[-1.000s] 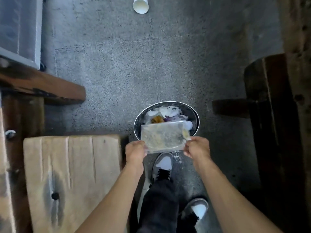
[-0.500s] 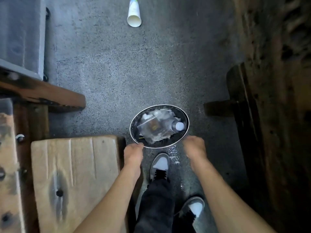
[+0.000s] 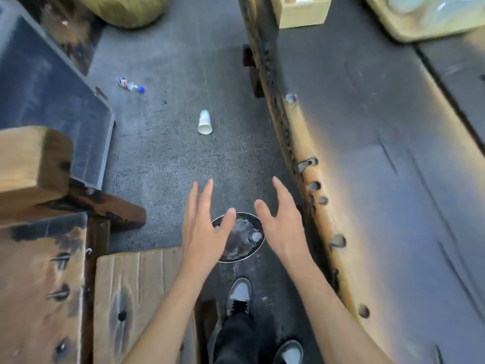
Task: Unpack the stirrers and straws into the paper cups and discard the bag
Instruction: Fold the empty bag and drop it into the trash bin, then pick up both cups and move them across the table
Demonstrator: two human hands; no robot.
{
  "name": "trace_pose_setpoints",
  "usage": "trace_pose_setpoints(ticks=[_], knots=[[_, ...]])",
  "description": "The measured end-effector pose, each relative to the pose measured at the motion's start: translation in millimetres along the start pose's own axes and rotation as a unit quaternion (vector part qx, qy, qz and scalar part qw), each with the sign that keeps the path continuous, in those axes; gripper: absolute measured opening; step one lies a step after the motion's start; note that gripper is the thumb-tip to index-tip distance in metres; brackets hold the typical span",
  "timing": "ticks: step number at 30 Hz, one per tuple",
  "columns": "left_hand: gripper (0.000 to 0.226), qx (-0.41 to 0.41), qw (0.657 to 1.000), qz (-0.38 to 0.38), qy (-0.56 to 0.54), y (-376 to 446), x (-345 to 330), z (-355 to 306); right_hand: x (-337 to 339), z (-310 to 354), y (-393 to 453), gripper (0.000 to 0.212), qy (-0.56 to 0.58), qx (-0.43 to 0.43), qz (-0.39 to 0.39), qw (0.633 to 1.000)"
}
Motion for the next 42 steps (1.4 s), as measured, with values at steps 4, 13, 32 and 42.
trace_pose_setpoints(ticks=[4,13,32,42], knots=[[0.076,-0.106,0.994,-0.001,0.033,-26,31,-98,72,39,-43,0.070,-0.031,0.067,-0.066,0.995],[0.079,-0.289,0.954,0.068,0.046,-123,9,-288,261,57,-165,0.073,-0.109,0.087,-0.263,0.955],[0.082,-0.532,0.789,0.306,0.013,-359,-150,-463,455,-92,-436,0.080,-0.155,-0.180,-0.529,0.815],[0.084,-0.539,0.718,0.440,-0.020,-467,-218,-433,450,-161,-558,0.082,-0.143,-0.324,-0.577,0.736]])
Point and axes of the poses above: each hand's wrist, its own y-axis towards the middle knuckle, its own x-axis out of the back of the hand, z = x × y, the point moved 1 cm from there along y, towards the middle knuckle, and after that the axes turned 13 degrees about -y, right-handed, at the moved point
